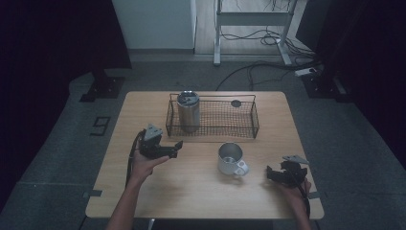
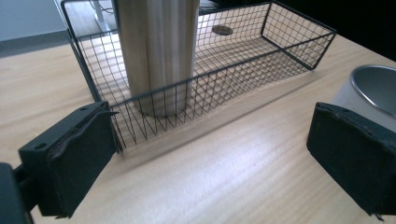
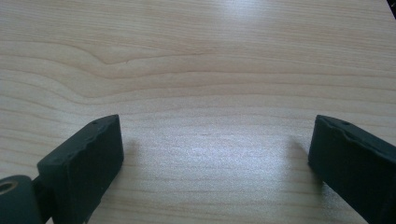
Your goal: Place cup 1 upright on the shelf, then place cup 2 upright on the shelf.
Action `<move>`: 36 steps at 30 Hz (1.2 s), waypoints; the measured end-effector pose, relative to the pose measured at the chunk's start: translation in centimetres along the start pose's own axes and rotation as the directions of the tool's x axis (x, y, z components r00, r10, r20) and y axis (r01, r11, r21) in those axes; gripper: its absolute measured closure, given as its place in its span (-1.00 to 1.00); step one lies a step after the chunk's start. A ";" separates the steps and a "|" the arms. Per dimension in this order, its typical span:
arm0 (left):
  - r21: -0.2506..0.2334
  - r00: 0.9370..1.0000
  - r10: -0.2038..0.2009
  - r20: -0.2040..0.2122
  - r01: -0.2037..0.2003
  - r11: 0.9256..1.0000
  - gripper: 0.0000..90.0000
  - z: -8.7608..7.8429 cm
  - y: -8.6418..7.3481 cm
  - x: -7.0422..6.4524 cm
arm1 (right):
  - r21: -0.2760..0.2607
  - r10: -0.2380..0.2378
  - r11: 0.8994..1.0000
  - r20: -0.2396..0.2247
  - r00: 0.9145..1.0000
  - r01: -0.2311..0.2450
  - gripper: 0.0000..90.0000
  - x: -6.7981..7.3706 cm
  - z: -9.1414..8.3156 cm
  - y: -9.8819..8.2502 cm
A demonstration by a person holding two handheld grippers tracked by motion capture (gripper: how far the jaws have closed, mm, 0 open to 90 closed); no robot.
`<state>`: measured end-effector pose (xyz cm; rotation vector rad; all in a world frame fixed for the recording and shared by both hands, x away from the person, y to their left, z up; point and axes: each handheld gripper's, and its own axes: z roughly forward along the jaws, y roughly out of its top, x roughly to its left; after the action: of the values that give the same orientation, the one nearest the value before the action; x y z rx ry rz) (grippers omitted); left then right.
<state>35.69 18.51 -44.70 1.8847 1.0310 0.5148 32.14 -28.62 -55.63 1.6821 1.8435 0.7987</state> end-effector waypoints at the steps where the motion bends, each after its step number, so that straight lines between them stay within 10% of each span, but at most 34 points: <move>1: -0.003 1.000 -0.005 0.002 0.005 1.000 -0.97 -0.2 -0.3 0.0 | 0.000 0.000 1.000 0.000 1.000 0.000 -0.93 0.0 0.0 0.0; 17: 0.051 0.999 -0.034 0.017 0.033 0.998 -0.86 -1.1 -5.1 0.2 | 0.000 0.001 1.000 -0.002 1.000 -0.001 -0.93 0.0 0.0 0.0; 36: 0.079 0.999 -0.044 0.020 0.043 0.996 -0.83 -0.5 -6.5 -0.1 | -0.063 0.016 0.998 -0.069 0.998 -0.020 -0.83 0.1 -0.9 0.3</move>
<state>32.37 20.26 -50.01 1.9282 1.0897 0.4337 31.68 -28.61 -54.83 1.6531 1.8310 0.9229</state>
